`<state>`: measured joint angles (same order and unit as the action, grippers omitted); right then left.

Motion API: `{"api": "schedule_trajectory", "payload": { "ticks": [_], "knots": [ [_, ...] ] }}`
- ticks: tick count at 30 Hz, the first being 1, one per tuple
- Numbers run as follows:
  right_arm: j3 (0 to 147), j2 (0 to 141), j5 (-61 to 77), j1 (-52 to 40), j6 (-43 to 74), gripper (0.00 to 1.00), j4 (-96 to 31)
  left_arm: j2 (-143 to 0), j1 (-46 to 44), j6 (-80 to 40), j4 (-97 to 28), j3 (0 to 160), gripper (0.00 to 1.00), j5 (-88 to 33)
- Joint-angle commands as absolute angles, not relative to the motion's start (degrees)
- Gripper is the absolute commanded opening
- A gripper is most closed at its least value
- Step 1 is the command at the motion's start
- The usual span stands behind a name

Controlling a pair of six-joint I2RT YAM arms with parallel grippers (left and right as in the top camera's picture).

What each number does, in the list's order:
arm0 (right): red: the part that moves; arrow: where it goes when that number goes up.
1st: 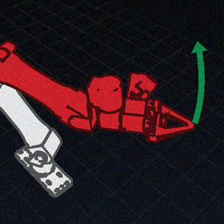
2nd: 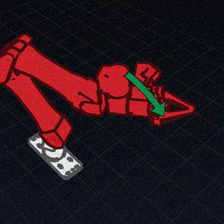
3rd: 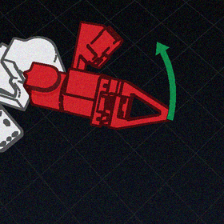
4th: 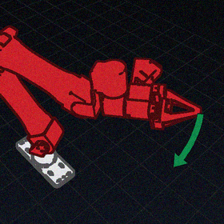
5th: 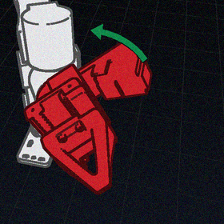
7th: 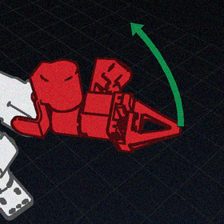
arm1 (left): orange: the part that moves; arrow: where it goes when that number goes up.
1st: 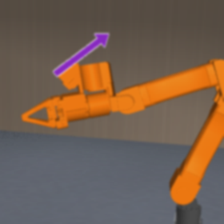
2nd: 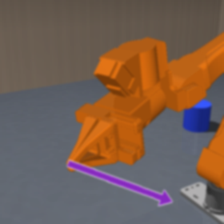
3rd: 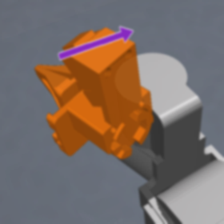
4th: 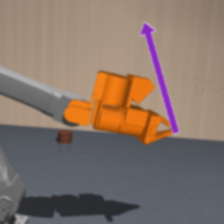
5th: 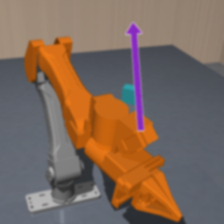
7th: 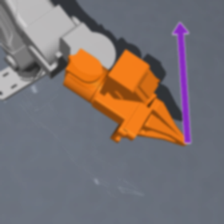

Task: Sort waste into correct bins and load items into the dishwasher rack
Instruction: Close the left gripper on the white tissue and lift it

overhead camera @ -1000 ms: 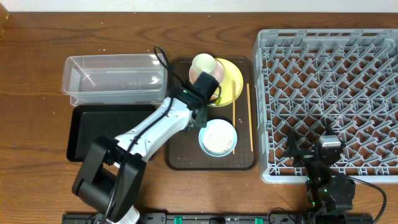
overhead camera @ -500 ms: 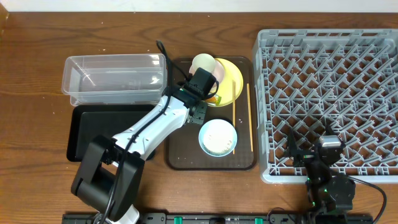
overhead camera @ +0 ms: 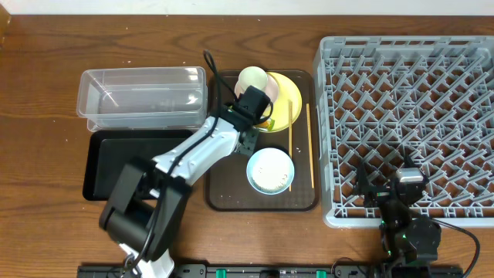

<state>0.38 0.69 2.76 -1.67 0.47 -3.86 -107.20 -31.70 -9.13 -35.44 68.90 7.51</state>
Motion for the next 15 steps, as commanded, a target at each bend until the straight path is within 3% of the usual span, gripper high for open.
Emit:
{"api": "schedule_trajectory", "payload": {
  "ticks": [1,3,7,13,15],
  "knots": [
    [0.32,0.38,2.39,-1.67,1.23,0.99,-4.08,-110.3,-31.66,-8.58,-34.92,68.47,0.55,8.23],
    [0.32,0.38,2.39,-1.67,1.26,0.99,-4.08,-112.33,-31.66,-8.58,-34.35,68.47,0.54,8.23],
    [0.32,0.38,2.39,-1.67,1.26,0.99,-4.08,-114.91,-31.66,-8.6,-34.3,68.47,0.32,8.21],
    [0.32,0.38,2.39,-1.67,1.26,0.99,-4.08,-113.84,-31.66,-8.6,-34.57,68.47,0.19,8.21],
    [0.32,0.38,2.39,-1.67,1.26,0.99,-4.08,-112.38,-31.66,-8.6,-34.61,68.49,0.1,8.23]
  ]
}}
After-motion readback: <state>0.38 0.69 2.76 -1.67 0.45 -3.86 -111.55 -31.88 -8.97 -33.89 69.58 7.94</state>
